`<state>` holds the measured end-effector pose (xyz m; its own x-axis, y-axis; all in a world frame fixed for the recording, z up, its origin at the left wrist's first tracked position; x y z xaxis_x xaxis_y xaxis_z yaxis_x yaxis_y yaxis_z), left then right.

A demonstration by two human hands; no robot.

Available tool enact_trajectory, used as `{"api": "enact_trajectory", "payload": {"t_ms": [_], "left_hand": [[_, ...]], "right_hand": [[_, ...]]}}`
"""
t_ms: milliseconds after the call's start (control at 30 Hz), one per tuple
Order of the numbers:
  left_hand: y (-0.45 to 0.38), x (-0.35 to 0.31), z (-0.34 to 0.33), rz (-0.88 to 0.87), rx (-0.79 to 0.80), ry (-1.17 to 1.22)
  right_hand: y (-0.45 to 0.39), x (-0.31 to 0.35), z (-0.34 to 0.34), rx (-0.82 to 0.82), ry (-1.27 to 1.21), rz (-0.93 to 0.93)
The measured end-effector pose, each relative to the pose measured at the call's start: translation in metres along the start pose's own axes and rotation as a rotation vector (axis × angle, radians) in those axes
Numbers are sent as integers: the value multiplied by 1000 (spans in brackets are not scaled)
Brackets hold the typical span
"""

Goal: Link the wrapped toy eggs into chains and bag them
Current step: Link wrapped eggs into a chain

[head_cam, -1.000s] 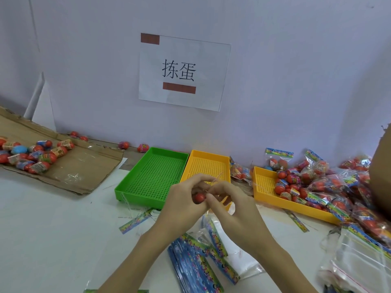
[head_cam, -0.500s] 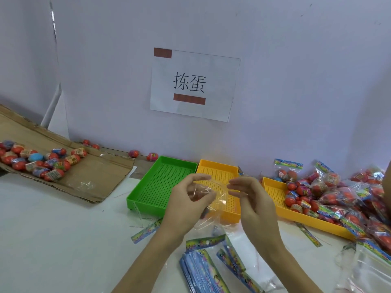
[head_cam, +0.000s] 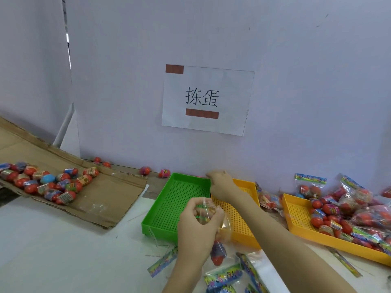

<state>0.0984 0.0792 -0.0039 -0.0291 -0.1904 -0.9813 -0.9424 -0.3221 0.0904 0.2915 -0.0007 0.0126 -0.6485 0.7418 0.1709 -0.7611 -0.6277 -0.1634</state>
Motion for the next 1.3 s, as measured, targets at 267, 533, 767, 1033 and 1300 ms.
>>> {"api": "enact_trajectory", "payload": {"t_ms": [267,533,767,1033,1300], "left_hand": [[1,0,-3,8,26,-2],[1,2,-1,32,11,6],[0,3,-2,33,-6,-16],[0,3,-3,30,8,-38],[0,4,-2,55,59,5]], "right_hand": [[-14,-13,-4,-126,-38,-15],[-32,-14,-2,2,11,71],[-47,-10,11,189,24,102],[-53,-6,10,178,105,137],[-34,-16,14,-251,-157,136]]}}
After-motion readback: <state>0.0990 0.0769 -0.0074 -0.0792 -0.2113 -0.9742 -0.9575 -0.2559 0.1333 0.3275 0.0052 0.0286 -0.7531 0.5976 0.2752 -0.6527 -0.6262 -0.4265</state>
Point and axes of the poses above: each hand's wrist, its own y-axis away from the middle knuckle, its own z-axis out of the back of the hand, x = y × z, the point moved 3 cm from there along -y, towards the middle knuckle, and after that the axes turned 15 degrees about z, right-handed, at the moved point
